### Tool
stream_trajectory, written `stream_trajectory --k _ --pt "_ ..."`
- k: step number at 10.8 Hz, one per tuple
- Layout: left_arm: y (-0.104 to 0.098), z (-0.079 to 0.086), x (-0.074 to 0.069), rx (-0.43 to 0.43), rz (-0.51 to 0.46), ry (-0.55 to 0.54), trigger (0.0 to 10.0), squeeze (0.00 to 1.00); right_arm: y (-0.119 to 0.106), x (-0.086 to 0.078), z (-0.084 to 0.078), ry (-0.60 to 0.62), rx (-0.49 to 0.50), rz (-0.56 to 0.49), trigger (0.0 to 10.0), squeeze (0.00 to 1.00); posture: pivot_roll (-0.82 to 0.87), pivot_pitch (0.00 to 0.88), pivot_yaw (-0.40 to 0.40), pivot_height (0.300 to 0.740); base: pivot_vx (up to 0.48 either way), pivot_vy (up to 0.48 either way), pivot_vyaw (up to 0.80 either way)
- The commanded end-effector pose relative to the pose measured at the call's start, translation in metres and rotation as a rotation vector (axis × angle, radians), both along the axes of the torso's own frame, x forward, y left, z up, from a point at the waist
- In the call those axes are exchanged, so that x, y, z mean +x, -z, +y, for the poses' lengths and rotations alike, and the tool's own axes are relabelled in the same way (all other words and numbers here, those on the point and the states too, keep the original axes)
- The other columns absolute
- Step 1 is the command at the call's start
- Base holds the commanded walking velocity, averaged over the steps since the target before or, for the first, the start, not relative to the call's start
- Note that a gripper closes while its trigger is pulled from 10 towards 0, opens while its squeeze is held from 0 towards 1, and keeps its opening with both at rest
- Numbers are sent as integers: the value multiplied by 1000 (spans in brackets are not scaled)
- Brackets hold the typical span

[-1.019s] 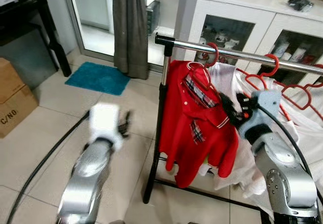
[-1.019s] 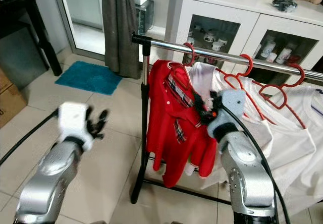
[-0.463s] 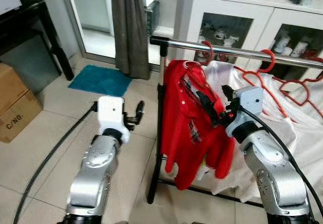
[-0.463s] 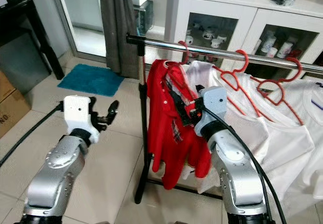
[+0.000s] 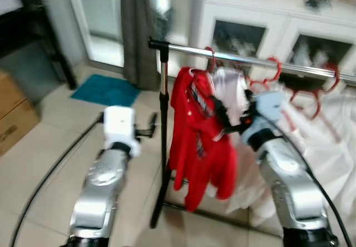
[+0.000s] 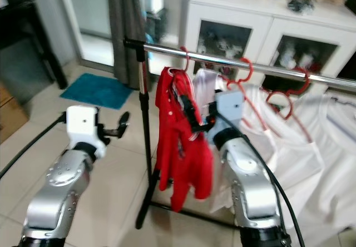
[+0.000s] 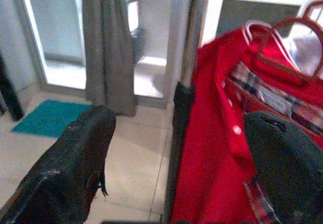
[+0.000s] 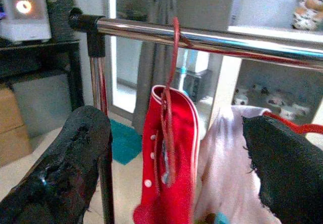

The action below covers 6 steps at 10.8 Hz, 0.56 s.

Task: Hang hanger

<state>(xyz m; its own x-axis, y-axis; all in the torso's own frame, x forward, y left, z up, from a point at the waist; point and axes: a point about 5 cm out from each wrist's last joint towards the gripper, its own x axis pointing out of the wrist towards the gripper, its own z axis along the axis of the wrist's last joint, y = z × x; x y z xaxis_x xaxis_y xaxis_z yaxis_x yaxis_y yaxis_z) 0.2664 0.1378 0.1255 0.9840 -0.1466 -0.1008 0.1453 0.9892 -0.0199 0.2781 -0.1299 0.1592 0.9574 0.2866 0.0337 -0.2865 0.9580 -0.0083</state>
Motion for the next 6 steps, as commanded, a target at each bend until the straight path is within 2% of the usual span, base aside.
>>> stream_trajectory --k 1,2,3,4,5,6 --pt "-6 -6 -1 -8 -23 27 10000 1000 1 1 -5 40 -2 30 10000 1000 -22 0 -38 740 0 -480 0" --pt "-1 -3 -5 -15 -5 8 10000 1000 6 -2 0 -3 -5 39 10000 1000 -11 0 3 740 0 0 0" --pt "0 -9 -11 -66 27 70 10000 1000 7 -7 2 -29 37 56 10000 773 -3 0 4 740 0 0 0" --pt "-4 -11 -12 -37 24 128 10000 725 6 -6 3 -12 67 83 10000 0 15 0 -9 740 0 0 0" --pt "-3 -8 -12 0 21 133 10000 235 10 -5 8 -15 105 106 10000 0 21 0 9 740 0 0 0" --pt "-5 -3 -11 23 -7 125 10000 0 10 -5 13 -32 116 99 10000 0 14 0 11 740 0 0 0"
